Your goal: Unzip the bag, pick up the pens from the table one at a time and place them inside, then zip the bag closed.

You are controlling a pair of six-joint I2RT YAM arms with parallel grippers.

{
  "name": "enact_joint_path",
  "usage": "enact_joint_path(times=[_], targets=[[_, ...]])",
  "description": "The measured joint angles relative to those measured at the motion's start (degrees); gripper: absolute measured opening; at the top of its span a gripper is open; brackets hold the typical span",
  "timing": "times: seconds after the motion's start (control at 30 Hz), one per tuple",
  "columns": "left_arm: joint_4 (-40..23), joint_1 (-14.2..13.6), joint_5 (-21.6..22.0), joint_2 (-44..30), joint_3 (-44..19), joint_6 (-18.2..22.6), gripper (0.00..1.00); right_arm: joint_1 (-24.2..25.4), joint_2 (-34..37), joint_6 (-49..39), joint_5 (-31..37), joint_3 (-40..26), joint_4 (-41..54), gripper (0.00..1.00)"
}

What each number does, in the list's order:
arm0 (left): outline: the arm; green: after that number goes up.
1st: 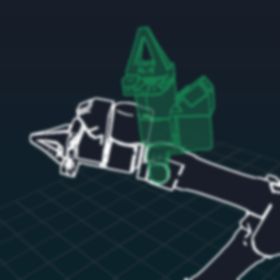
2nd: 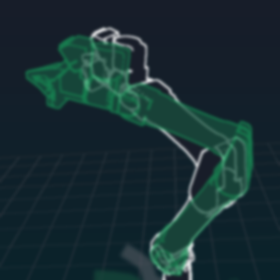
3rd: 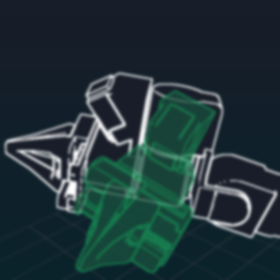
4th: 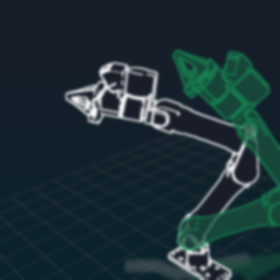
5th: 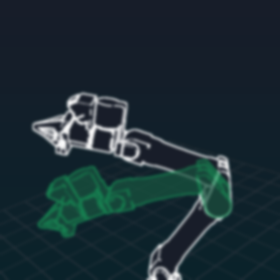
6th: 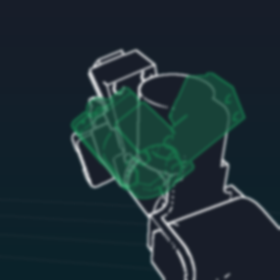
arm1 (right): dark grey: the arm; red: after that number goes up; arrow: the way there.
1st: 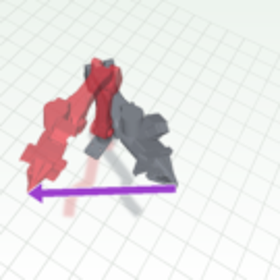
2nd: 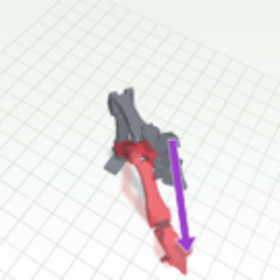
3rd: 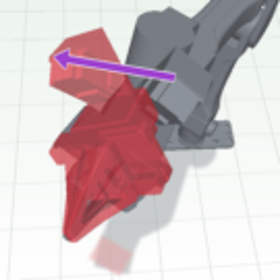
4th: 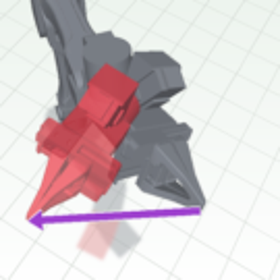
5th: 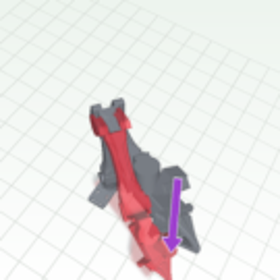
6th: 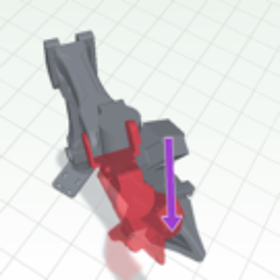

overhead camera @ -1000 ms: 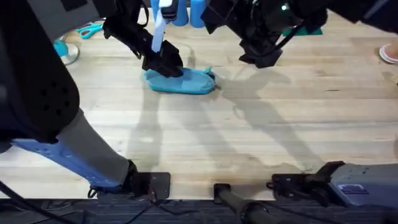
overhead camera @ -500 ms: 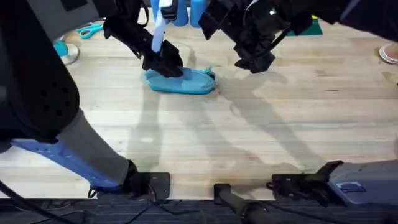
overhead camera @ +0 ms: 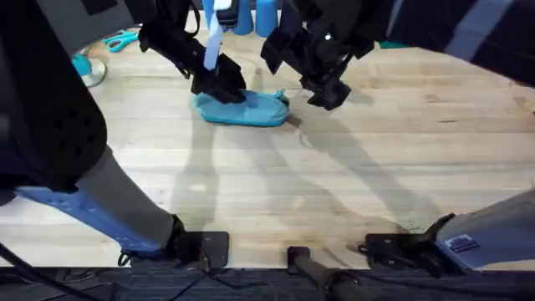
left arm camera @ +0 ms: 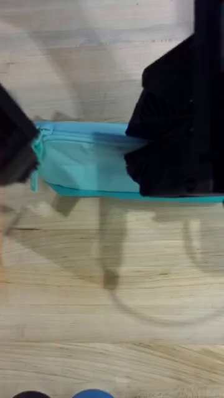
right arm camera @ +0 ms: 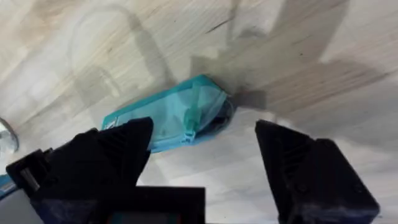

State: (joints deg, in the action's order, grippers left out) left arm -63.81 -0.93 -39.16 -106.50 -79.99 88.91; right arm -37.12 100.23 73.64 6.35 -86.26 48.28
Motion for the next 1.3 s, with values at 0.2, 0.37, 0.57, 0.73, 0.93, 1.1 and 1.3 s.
enact_joint_path(times=[0.2,0.37,0.57,0.73,0.93,1.1,1.3], targets=[[0.11,0.0,0.0,-0.02,0.0,0.0,0.043,0.0,2.19,0.98,-0.38,0.0,-4.64,0.996],[0.13,-0.01,0.0,0.0,0.0,0.0,0.043,-0.11,3.42,1.62,-1.87,0.0,-8.02,0.996],[0.13,0.0,0.0,0.0,0.0,0.0,0.043,-0.27,5.34,2.41,-3.51,0.0,-8.15,0.995],[0.13,0.0,0.0,0.0,0.0,0.0,0.043,-0.37,6.68,2.5,-4.96,0.0,-8.21,0.995],[0.15,0.0,0.0,0.0,0.0,0.0,0.043,-0.37,6.75,2.69,-5.7,0.0,-8.15,0.705],[0.2,0.0,0.01,0.0,0.0,0.0,0.043,-0.37,6.75,2.7,-5.78,0.0,-7.9,0.47],[0.33,0.0,0.07,0.0,0.0,0.02,0.043,-0.35,6.77,2.71,-5.73,0.0,-7.07,0.178]])
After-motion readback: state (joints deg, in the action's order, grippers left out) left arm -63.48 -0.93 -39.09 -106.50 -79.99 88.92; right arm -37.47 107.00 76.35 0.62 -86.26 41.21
